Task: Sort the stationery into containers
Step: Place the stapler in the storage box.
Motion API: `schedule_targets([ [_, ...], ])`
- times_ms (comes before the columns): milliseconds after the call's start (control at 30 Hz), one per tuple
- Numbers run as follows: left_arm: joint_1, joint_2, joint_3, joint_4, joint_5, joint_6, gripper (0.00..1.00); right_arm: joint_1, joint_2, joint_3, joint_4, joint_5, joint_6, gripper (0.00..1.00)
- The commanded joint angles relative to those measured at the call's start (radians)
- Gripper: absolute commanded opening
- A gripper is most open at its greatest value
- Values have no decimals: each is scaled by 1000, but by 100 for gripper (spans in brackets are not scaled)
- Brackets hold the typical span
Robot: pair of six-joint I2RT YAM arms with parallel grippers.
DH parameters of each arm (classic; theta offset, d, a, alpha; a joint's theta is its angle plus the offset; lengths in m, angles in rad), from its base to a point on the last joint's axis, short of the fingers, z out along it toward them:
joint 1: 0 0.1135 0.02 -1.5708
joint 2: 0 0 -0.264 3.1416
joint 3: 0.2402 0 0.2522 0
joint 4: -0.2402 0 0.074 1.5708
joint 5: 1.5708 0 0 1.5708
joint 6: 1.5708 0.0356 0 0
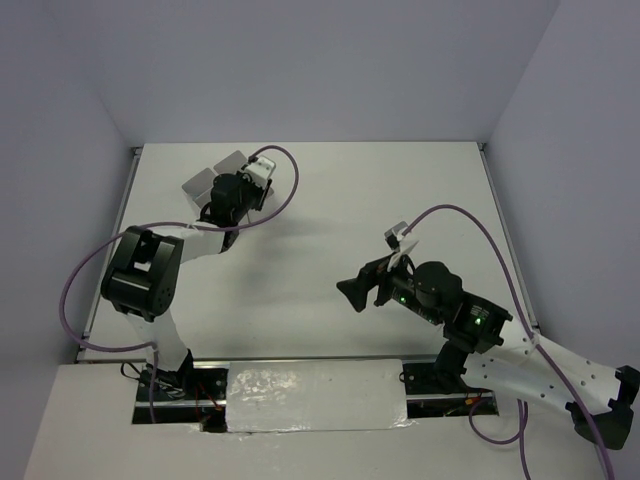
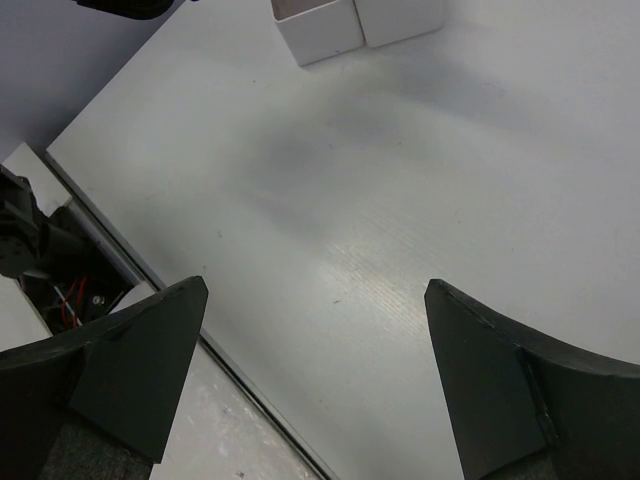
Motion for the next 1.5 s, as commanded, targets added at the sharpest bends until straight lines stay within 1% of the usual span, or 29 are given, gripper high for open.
schedule_targets([
  [0, 4, 11, 16, 74, 1, 32, 0, -2, -26, 13, -3, -8, -15, 98],
  [33, 4, 11, 14, 75, 0, 32, 0, -3, -31, 13, -5, -14, -16, 98],
  [100, 4, 17, 14, 74, -4, 32, 4, -3, -39, 10, -5, -20, -19, 98],
  [233, 4, 26, 7, 83, -19, 32, 5, -2, -45, 5, -2, -23, -19, 98],
  [333, 4, 26, 5, 80, -32, 32, 9, -2, -39, 10, -5, -26, -21, 98],
  [433, 4, 23, -2, 89, -49, 30, 18, -3, -39, 11, -6, -26, -21, 98],
  [467, 4, 23, -2, 92, -50, 29, 24, -2, -40, 11, -3, -28, -21, 98],
  [533, 4, 23, -2, 92, -52, 27, 30, -2, -43, 11, 0, -30, -21, 98],
  [567, 4, 22, -2, 92, -52, 22, 36, -2, -43, 13, 0, -30, -23, 98],
  [633, 4, 23, -2, 94, -93, 19, 40, -2, -45, 10, -2, -34, -21, 98],
  [667, 4, 23, -2, 94, -95, 21, 45, -2, -45, 10, 0, -34, -21, 98],
  [800, 4, 17, -10, 94, -93, 15, 57, -2, -51, 11, -3, -37, -21, 98],
  [833, 4, 15, -10, 92, -89, 13, 58, -2, -51, 10, -2, -37, -21, 98],
  [1000, 4, 5, -13, 85, -87, 9, 60, -3, -56, 14, -8, -34, -24, 98],
  [1067, 2, -20, -12, 80, -79, -10, 60, -2, -56, 14, -8, -30, -21, 98],
  [1167, -21, -106, -16, 57, -84, -40, 61, -3, -53, 23, -5, -23, -24, 98],
  [1200, -28, -162, -15, 22, -87, -60, 64, -2, -48, 33, -6, -19, -24, 98],
  [1267, -54, -227, -3, -32, -111, -92, 69, -2, -39, 48, -14, -5, -35, 98],
  [1300, -80, -289, 2, -99, -130, -126, 76, -2, -34, 69, -28, 3, -39, 98],
  [1333, -93, -320, 20, -144, -151, -149, 79, -3, -24, 85, -39, 16, -53, 98],
  [1367, -105, -348, 36, -200, -168, -171, 85, -2, -19, 101, -52, 30, -59, 98],
  [1400, -114, -395, 60, -263, -199, -239, 99, -3, -14, 140, -68, 68, -67, 98],
  [1433, -130, -417, 120, -426, -214, -278, 99, -3, -7, 163, -106, 94, -81, 98],
  [1467, -139, -458, 145, -504, -245, -353, 99, -5, -2, 210, -150, 149, -87, 98],
])
